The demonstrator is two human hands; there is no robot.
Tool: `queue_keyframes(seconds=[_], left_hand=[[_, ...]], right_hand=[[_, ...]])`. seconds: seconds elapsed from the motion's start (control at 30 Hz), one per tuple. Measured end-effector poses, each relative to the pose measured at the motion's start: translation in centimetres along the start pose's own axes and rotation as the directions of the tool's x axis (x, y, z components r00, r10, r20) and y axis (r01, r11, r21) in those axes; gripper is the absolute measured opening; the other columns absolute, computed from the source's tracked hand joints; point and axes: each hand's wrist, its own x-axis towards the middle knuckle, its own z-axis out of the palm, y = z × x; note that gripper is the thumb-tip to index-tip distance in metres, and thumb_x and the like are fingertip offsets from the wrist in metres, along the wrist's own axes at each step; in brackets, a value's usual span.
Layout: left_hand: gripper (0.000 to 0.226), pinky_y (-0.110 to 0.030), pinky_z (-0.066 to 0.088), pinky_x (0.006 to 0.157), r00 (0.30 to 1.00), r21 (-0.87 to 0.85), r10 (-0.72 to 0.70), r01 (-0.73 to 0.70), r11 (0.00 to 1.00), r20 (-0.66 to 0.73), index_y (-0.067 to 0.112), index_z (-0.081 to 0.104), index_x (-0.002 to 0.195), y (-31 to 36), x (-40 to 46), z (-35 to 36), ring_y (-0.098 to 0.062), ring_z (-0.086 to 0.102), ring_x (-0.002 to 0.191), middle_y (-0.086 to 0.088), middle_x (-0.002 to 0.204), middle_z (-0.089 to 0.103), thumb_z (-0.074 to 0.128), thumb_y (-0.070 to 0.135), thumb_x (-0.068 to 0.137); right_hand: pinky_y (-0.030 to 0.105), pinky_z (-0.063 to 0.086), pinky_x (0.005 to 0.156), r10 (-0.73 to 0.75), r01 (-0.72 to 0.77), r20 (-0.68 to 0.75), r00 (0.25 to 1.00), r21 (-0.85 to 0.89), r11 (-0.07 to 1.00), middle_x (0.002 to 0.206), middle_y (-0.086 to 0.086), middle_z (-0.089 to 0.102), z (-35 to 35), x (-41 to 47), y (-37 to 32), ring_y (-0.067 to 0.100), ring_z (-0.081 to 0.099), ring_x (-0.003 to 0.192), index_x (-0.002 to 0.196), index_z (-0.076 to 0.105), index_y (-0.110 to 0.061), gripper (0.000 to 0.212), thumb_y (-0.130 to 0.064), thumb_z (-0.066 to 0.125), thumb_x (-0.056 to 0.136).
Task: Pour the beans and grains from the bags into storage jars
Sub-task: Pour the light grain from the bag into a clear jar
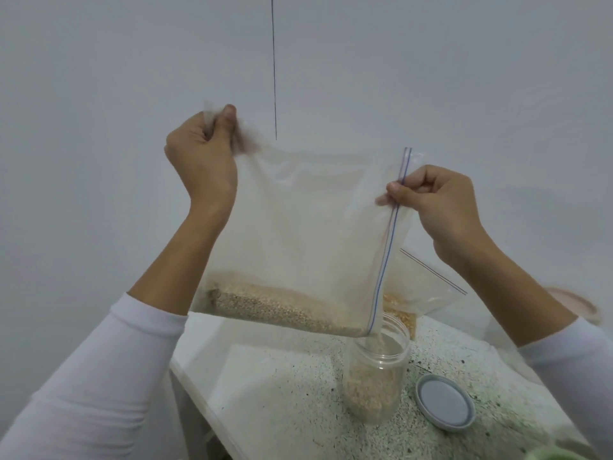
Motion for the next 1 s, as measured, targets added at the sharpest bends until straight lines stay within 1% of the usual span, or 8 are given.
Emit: queue_keyframes(seconds=[0.17,0.27,0.43,0.53,0.63,0.77,0.87,1.0], left_hand=[[0.055,-0.024,0.022,0.053,0.998,0.017,0.03,-0.031,0.999,0.051,0.025,0.024,0.051,0.05,-0.45,0.25,-0.003,0.022,0.049,0.015,0.04,0.025,0.063,0.02,0.089],[0.055,-0.024,0.02,0.053,1.0,0.012,0.004,-0.004,1.0,-0.009,0.024,0.022,0.052,-0.24,-0.26,0.07,-0.004,0.021,0.049,0.015,0.04,0.024,0.063,0.02,0.089],[0.055,-0.024,0.019,0.052,1.0,0.025,0.015,-0.015,1.0,0.01,0.023,0.022,0.052,-0.3,-0.21,0.04,-0.004,0.02,0.049,0.015,0.04,0.024,0.063,0.021,0.089],[0.055,-0.025,0.019,0.053,1.0,0.02,0.009,-0.009,1.0,0.004,0.023,0.021,0.053,-0.5,-0.28,0.15,-0.005,0.02,0.05,0.015,0.04,0.023,0.063,0.021,0.089],[0.053,-0.031,0.022,0.055,0.999,0.023,-0.003,0.002,1.0,0.037,0.023,0.024,0.053,-0.61,-0.38,0.23,-0.007,0.022,0.052,0.015,0.042,0.024,0.063,0.023,0.088],[0.054,-0.025,0.021,0.053,1.0,0.017,0.004,-0.004,1.0,0.005,0.024,0.022,0.052,-0.61,-0.15,0.0,-0.004,0.021,0.049,0.015,0.04,0.025,0.063,0.021,0.089],[0.054,-0.026,0.02,0.053,0.999,0.029,0.004,-0.005,1.0,0.043,0.024,0.023,0.052,-0.43,-0.38,0.0,-0.004,0.02,0.05,0.015,0.041,0.024,0.063,0.021,0.089],[0.054,-0.029,0.019,0.054,1.0,0.001,-0.006,0.006,1.0,0.017,0.024,0.022,0.053,-0.64,-0.26,-0.12,-0.006,0.02,0.05,0.015,0.041,0.022,0.063,0.021,0.089]], right_hand=[[0.026,0.048,0.067,0.016,-0.016,0.013,1.0,-0.03,0.999,0.06,0.001,0.07,0.08,-0.05,0.52,0.013,0.069,0.066,0.069,0.056,-0.007,0.02,-0.001,0.067,0.084],[0.02,0.05,0.069,-0.004,0.004,-0.015,1.0,-0.003,1.0,0.059,-0.002,0.07,-0.12,0.08,0.28,0.011,0.068,0.063,0.068,0.056,-0.008,0.021,0.0,0.066,0.084],[0.027,0.048,0.066,0.006,-0.007,-0.002,1.0,-0.033,0.999,0.061,-0.001,0.071,0.04,-0.06,0.57,0.012,0.066,0.062,0.067,0.056,-0.009,0.022,-0.001,0.066,0.085],[0.02,0.051,0.071,-0.01,0.01,-0.022,1.0,-0.005,1.0,0.059,-0.002,0.07,-0.05,0.08,0.47,0.01,0.068,0.063,0.067,0.055,-0.009,0.023,0.001,0.066,0.084],[0.029,0.049,0.07,0.009,-0.008,0.012,1.0,-0.03,1.0,0.061,-0.001,0.071,0.19,-0.06,0.56,0.015,0.066,0.065,0.068,0.056,-0.009,0.021,-0.001,0.066,0.085],[0.022,0.051,0.071,-0.02,0.02,-0.035,0.999,0.001,1.0,0.059,-0.002,0.07,0.11,0.24,0.4,0.013,0.067,0.063,0.067,0.056,-0.009,0.022,0.001,0.066,0.084],[0.031,0.049,0.072,-0.001,0.001,0.0,1.0,-0.03,1.0,0.06,-0.001,0.07,0.36,0.16,0.65,0.018,0.067,0.066,0.067,0.056,-0.01,0.022,0.0,0.066,0.085],[0.021,0.052,0.069,-0.026,0.027,-0.021,0.999,0.012,1.0,0.057,-0.002,0.069,0.19,0.19,0.6,0.013,0.067,0.062,0.067,0.055,-0.008,0.023,0.002,0.065,0.084]])
